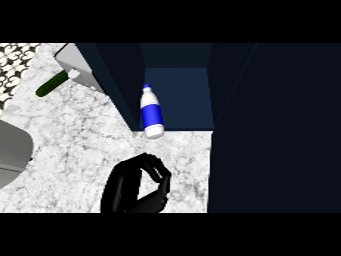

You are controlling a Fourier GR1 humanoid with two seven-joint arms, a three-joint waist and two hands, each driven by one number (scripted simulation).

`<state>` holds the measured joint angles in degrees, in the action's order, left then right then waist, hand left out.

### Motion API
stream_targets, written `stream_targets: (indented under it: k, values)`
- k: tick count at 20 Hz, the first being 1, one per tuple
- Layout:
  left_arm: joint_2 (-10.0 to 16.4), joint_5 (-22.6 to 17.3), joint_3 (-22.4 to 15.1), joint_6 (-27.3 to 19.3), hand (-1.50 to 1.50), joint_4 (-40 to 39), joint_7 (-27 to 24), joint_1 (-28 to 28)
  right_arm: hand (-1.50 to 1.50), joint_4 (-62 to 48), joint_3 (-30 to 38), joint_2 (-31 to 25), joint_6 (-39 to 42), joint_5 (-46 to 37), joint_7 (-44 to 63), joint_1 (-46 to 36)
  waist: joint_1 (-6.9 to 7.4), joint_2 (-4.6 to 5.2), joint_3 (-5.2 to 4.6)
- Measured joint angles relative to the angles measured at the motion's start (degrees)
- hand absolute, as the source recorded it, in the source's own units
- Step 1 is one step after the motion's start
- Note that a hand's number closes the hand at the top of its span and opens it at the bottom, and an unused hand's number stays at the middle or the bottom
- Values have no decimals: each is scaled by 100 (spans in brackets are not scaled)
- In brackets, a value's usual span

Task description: Pick up the bottled water, place it into the cabinet and close the cabinet

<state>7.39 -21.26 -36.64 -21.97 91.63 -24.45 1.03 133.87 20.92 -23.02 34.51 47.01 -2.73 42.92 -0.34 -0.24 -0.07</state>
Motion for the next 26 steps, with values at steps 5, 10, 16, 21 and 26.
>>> stream_targets:
  k: [5,10,16,21,26]
  values:
    - [663,-89,116,288,150,677,31,-561,150,25,-238,-20,167,-17,149,13,25,-4,-1]
    - [1259,-345,540,650,150,1009,-22,-905,150,42,-550,-250,700,-46,272,73,15,-14,-5]
    - [1885,-851,1205,1158,-150,1445,-170,-1358,150,118,-832,-163,1033,-79,138,188,-43,-49,-19]
    - [2280,-1284,1728,1498,-150,1752,-238,-1734,150,153,-1116,-133,1220,-127,124,138,-31,-71,-28]
    - [2625,-1593,2243,1744,-150,1955,-324,-2101,150,176,-1473,-216,1286,-177,238,5,33,-84,-44]
